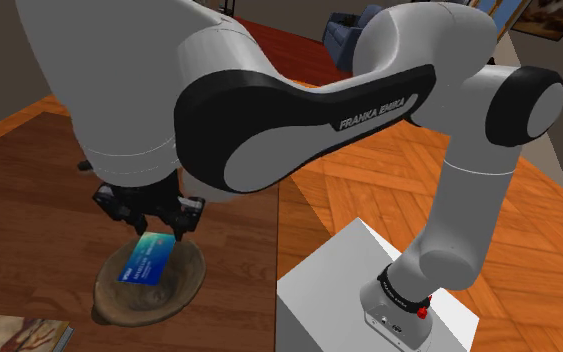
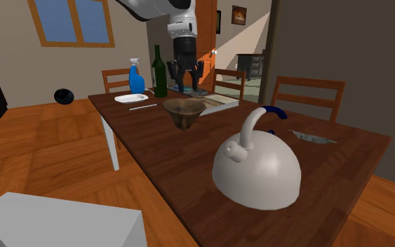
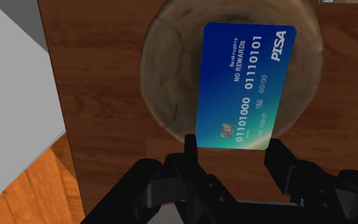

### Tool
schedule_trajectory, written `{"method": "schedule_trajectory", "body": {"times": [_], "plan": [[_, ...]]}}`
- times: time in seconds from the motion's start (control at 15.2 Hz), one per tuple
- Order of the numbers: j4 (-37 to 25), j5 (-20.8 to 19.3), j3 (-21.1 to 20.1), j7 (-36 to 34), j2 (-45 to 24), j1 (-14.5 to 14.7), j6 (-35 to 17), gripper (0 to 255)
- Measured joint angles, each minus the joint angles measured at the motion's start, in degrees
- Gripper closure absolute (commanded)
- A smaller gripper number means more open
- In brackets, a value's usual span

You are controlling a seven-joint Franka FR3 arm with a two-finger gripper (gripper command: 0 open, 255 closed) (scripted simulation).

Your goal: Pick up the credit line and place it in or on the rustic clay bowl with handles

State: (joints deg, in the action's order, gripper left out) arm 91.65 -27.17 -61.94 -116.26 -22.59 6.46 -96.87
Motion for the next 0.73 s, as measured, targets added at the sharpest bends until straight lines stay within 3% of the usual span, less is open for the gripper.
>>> {"method": "schedule_trajectory", "body": {"times": [0.73], "plan": [[6.09, -2.09, 1.19, -2.25, -1.78, -0.14, -6.62, 255]]}}
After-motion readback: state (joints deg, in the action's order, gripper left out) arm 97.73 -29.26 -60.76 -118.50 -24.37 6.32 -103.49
